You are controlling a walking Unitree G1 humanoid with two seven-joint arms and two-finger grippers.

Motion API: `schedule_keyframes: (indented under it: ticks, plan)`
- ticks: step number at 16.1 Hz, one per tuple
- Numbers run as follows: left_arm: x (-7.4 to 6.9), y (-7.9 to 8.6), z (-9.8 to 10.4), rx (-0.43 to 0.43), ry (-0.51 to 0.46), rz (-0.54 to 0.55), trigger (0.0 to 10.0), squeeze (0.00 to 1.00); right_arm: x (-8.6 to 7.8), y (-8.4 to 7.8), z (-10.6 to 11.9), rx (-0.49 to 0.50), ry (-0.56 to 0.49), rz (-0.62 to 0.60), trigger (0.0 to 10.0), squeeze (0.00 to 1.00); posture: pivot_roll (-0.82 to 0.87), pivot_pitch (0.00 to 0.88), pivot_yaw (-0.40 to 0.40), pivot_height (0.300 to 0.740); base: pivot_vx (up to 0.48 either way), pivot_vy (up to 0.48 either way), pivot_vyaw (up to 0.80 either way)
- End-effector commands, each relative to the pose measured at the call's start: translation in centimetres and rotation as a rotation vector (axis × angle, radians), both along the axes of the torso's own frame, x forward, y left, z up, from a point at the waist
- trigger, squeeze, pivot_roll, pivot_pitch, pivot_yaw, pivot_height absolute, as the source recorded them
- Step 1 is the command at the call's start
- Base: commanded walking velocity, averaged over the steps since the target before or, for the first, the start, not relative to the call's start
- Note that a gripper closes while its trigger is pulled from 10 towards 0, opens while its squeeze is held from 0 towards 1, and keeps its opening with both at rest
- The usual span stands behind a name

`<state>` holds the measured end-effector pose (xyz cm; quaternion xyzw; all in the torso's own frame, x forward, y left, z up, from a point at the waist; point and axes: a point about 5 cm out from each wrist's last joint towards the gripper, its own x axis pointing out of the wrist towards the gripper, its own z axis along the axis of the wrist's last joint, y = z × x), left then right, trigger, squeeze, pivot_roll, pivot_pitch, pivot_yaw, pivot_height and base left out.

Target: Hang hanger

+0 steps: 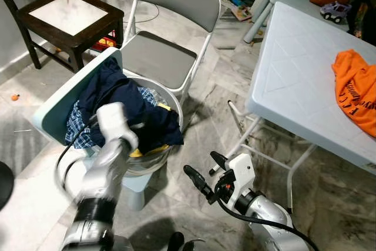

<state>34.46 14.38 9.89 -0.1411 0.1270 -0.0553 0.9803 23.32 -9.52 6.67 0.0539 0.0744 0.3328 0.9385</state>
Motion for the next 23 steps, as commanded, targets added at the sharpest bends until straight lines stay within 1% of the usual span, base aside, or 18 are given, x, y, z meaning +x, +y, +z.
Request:
schedule_keyframes:
  ticks: [1, 2, 3, 4, 5, 7, 8, 10, 11, 12, 14, 15, 17, 18, 20, 21, 22, 23]
  plan:
    - [0.2, -2.0, -0.6, 0.042, 0.014, -0.085, 0.0, 0.05, -0.3, -0.5, -0.5, -0.005, 0.016, -0.017, 10.0, 0.00, 0.31, 0.160, -0.207, 0.740, 0.000, 0.000, 0.00]
    - [0.5, -3.1, -0.7, 0.078, 0.015, -0.139, 0.0, 0.00, -0.3, -0.6, -0.4, 0.011, 0.018, -0.033, 10.0, 0.00, 0.30, 0.158, -0.202, 0.740, 0.000, 0.000, 0.00]
    - [0.7, -4.1, -0.6, 0.113, 0.019, -0.192, 0.0, 0.00, -0.2, -0.7, -0.3, 0.025, 0.018, -0.053, 10.0, 0.00, 0.30, 0.158, -0.202, 0.740, 0.000, 0.000, 0.00]
    - [0.8, -5.1, -0.5, 0.143, 0.012, -0.238, 0.0, 0.00, -0.2, -0.9, -0.2, 0.024, 0.014, -0.070, 10.0, 0.00, 0.28, 0.149, -0.177, 0.740, 0.000, 0.000, 0.00]
    - [1.0, -5.7, -0.3, 0.153, -0.007, -0.268, 0.0, 0.00, -0.2, -1.1, -0.3, 0.021, 0.012, -0.089, 10.0, 0.00, 0.28, 0.145, -0.160, 0.740, 0.000, 0.000, 0.00]
    - [1.2, -6.1, -0.2, 0.181, -0.021, -0.300, 0.0, 0.00, -0.2, -1.2, -0.4, 0.026, 0.010, -0.113, 10.0, 0.00, 0.27, 0.142, -0.138, 0.740, 0.000, 0.000, 0.00]
    - [1.3, -6.5, -0.3, 0.212, -0.013, -0.367, 0.0, 0.00, -0.3, -1.0, -0.5, 0.055, 0.007, -0.176, 10.0, 0.00, 0.26, 0.139, -0.082, 0.740, 0.000, 0.000, 0.00]
    - [1.3, -6.6, -0.4, 0.269, -0.007, -0.417, 0.0, 0.00, -0.5, -0.6, -0.7, 0.078, 0.010, -0.209, 10.0, 0.00, 0.25, 0.139, -0.028, 0.740, 0.000, 0.000, 0.00]
    - [1.4, -7.4, -0.2, 0.299, -0.016, -0.486, 0.0, 0.00, -0.7, -0.2, -0.9, 0.097, 0.013, -0.249, 10.0, 0.00, 0.24, 0.140, 0.023, 0.740, 0.000, 0.000, 0.00]
    - [1.4, -7.9, 0.0, 0.316, -0.027, -0.525, 0.0, 0.00, -0.8, 0.0, -1.0, 0.106, 0.015, -0.270, 10.0, 0.00, 0.23, 0.140, 0.036, 0.740, 0.000, 0.000, 0.00]
    - [1.3, -8.8, 0.1, 0.361, -0.040, -0.590, 0.0, 0.00, -0.9, 0.2, -1.1, 0.117, 0.015, -0.297, 10.0, 0.00, 0.21, 0.139, 0.068, 0.740, 0.000, 0.000, 0.00]
    - [0.7, -10.5, 0.0, 0.395, -0.055, -0.688, 0.0, 0.00, -1.2, 0.1, -1.3, 0.119, 0.014, -0.328, 10.0, 0.00, 0.19, 0.136, 0.084, 0.740, 0.000, 0.000, 0.00]
    - [0.0, -12.2, -0.4, 0.420, -0.068, -0.780, 0.0, 0.00, -1.3, -0.3, -1.2, 0.111, 0.005, -0.358, 10.0, 0.00, 0.17, 0.131, 0.089, 0.740, 0.000, 0.000, 0.00]
    - [-0.5, -13.1, -0.6, 0.428, -0.089, -0.808, 0.0, 0.00, -1.4, -0.9, -1.2, 0.099, -0.003, -0.372, 10.0, 0.00, 0.14, 0.125, 0.082, 0.740, 0.000, 0.000, 0.00]
    - [-0.6, -13.3, -0.5, 0.413, -0.135, -0.784, 0.0, 0.00, -1.5, -1.7, -1.2, 0.079, -0.010, -0.382, 10.0, 0.00, 0.13, 0.113, 0.070, 0.740, 0.000, 0.000, 0.00]
    - [-0.5, -13.0, -0.3, 0.425, -0.175, -0.768, 8.7, 0.00, -1.5, -2.0, -1.1, 0.072, -0.015, -0.387, 10.0, 0.00, 0.12, 0.108, 0.061, 0.740, 0.000, 0.000, 0.00]
    - [-0.6, -12.6, -0.1, 0.455, -0.234, -0.765, 10.0, 0.00, -1.4, -2.2, -1.1, 0.066, -0.020, -0.390, 10.0, 0.00, 0.12, 0.105, 0.054, 0.740, 0.000, 0.000, 0.00]
    - [-0.7, -11.5, 0.5, 0.523, -0.382, -0.743, 10.0, 0.00, -1.2, -2.7, -0.9, 0.050, -0.031, -0.398, 10.0, 0.00, 0.12, 0.104, 0.042, 0.740, 0.000, 0.000, 0.00]
